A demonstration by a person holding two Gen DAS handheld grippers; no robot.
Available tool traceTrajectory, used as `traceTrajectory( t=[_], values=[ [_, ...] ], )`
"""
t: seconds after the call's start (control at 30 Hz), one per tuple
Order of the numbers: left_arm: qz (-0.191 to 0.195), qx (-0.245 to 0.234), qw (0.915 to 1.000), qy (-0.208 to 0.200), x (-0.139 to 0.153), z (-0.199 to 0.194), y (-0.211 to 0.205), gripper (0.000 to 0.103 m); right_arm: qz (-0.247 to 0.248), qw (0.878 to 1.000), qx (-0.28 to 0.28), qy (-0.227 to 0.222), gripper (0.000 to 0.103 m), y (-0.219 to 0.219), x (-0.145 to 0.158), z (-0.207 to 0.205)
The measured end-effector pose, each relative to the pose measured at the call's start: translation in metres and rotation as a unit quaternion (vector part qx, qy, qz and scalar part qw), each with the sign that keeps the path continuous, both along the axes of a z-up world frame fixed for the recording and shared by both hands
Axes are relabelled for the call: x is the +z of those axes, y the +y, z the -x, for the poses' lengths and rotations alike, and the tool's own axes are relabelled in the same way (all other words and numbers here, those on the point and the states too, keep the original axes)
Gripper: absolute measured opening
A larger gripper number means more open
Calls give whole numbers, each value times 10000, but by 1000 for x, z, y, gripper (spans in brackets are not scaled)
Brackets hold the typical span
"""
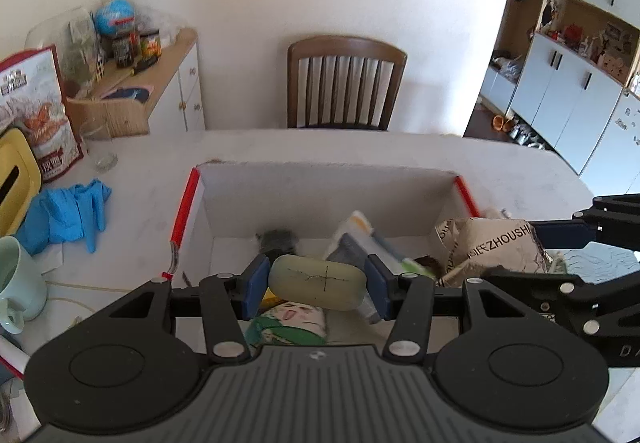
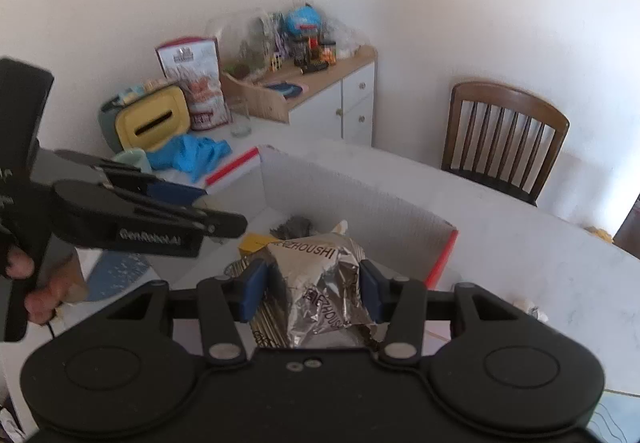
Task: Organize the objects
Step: 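Carry the soap bar and silver snack bag over the cardboard box, then open both grippers to drop the soap bar and snack bag into the box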
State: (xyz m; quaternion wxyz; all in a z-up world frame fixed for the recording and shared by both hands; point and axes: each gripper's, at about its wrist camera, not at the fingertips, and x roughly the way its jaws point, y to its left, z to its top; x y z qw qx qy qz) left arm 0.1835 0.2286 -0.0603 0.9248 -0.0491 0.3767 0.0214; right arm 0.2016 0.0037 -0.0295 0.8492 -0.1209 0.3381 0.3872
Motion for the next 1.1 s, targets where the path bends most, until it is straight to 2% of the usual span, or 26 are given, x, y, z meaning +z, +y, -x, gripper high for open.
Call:
traceTrajectory(
  t=[0.3, 0.57, 0.87, 1.03, 1.1],
  values=[
    [-129, 20, 9994, 336, -30, -34, 12, 52, 370, 9992, -113, 60, 48, 25, -40, -19],
    [-172, -98, 9973, 708, -56, -49, 8, 52, 660, 9977, -83, 124, 48, 38, -57, -22],
    [-116, -152, 9930, 1167, -76, -57, 7, 52, 774, 9967, -45, 261, 50, 39, -65, -22],
    [-93, -180, 9915, 1288, -78, -59, 4, 52, 784, 9964, -6, 328, 51, 38, -65, -21],
    [-73, -176, 9911, 1314, -77, -59, 3, 52, 779, 9964, -4, 323, 54, 37, -63, -20]
  ],
)
